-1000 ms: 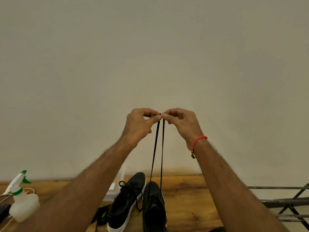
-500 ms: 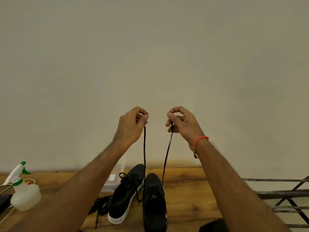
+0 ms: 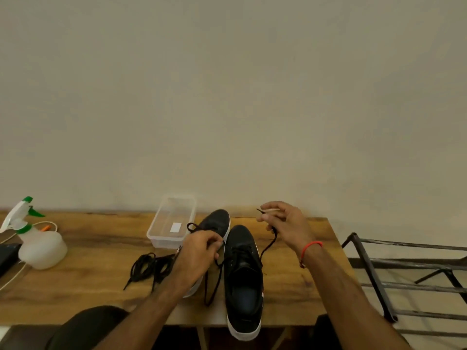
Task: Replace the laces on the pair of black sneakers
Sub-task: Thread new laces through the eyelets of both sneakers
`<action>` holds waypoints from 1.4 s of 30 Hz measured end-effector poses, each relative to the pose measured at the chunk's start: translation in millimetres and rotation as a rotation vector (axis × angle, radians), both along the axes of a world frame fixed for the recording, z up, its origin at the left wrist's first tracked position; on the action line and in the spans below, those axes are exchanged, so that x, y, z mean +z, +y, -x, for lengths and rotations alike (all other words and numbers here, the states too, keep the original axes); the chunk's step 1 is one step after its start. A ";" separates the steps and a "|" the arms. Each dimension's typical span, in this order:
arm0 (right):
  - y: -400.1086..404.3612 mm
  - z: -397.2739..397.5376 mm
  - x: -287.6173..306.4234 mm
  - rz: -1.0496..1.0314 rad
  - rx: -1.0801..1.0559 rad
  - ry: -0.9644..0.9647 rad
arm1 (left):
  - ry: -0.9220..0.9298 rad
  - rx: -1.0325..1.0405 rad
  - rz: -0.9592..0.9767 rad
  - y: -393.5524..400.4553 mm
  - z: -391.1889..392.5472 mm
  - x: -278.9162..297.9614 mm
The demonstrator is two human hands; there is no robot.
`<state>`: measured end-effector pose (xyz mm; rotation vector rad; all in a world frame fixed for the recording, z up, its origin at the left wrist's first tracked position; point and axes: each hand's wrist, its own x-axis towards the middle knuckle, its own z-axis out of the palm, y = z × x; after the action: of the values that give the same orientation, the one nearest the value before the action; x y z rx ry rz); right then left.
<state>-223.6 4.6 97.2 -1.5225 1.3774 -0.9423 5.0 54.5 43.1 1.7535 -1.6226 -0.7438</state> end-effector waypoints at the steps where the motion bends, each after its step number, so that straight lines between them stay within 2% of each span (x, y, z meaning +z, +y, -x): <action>1: 0.1 -1.0 -10.7 -0.025 -0.004 0.002 | -0.005 -0.005 -0.026 2.6 3.1 -8.4; 5: 1.2 -8.5 -48.8 -0.100 -0.003 0.083 | -0.053 -0.023 -0.168 1.1 14.2 -23.7; 11: -5.9 -25.5 -73.4 -0.017 0.238 0.462 | -0.167 -0.079 -0.300 -5.2 24.3 -26.9; 18: -10.0 -34.7 -93.0 0.040 0.412 0.672 | 0.073 -0.036 -0.419 -6.6 15.9 -27.9; 22: -4.6 -40.6 -100.1 0.051 0.409 0.725 | 0.262 0.003 -0.538 -11.2 11.0 -30.2; 26: -1.4 -44.5 -98.8 0.049 0.373 0.727 | 0.351 0.029 -0.576 -13.1 9.2 -31.8; 42: 3.8 -47.3 -90.4 -0.029 0.426 0.681 | 0.315 0.021 -0.556 -13.1 10.9 -33.1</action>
<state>-176.3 8.4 6.8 -2.1111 1.4033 -0.1301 -5.9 41.4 10.0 1.8865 -1.2533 -1.4860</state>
